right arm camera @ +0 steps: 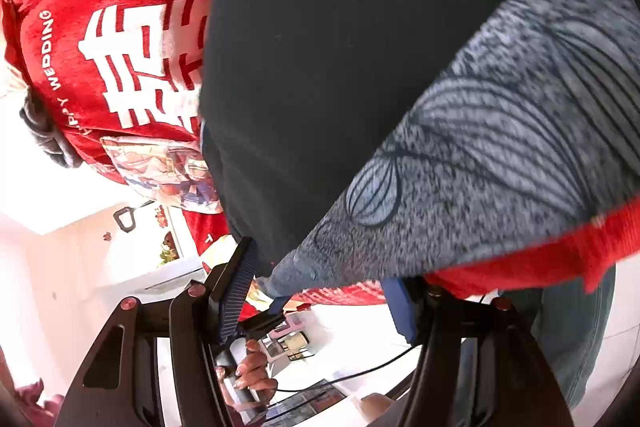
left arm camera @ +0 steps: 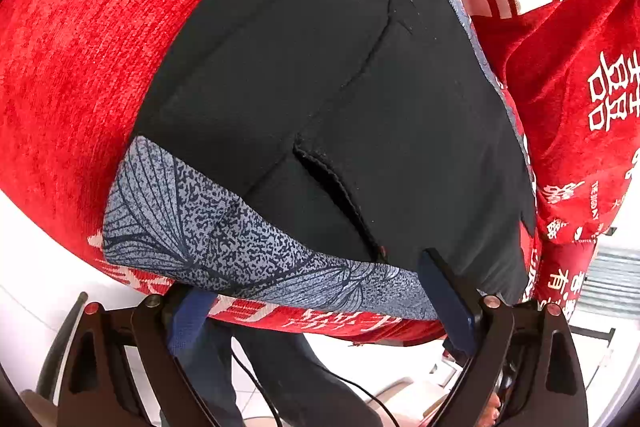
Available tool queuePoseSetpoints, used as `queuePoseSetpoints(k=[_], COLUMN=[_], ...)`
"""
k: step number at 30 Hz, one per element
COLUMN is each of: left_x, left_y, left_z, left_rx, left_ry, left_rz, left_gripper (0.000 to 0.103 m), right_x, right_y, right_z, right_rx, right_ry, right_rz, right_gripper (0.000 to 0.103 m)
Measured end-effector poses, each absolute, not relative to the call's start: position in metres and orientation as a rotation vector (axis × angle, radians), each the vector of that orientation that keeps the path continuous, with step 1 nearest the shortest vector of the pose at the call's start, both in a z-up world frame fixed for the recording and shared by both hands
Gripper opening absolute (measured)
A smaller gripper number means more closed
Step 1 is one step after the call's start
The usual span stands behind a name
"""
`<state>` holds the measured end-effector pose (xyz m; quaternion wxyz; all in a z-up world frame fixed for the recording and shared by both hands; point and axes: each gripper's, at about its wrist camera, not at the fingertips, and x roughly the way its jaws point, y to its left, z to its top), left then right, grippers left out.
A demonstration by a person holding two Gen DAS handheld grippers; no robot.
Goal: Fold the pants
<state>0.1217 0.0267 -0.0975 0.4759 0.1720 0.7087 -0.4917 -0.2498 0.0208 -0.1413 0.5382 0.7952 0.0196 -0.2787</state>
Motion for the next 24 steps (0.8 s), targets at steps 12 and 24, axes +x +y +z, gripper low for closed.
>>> queuePoseSetpoints(k=[12,24], left_x=[0.125,0.134], left_y=[0.026,-0.022], left_z=[-0.095,0.0], left_rx=[0.535,0.436], left_ry=[1.694,1.604], left_rz=[-1.14,-1.273], left_gripper=[0.03,0.02], right_x=[-0.264,-0.254], right_y=[0.02,-0.059], right_z=[-0.148,-0.034], right_rx=[1.919,1.637], right_ry=[0.046,0.235], right_rz=[-0.729,-0.695], right_gripper=[0.003,0.003])
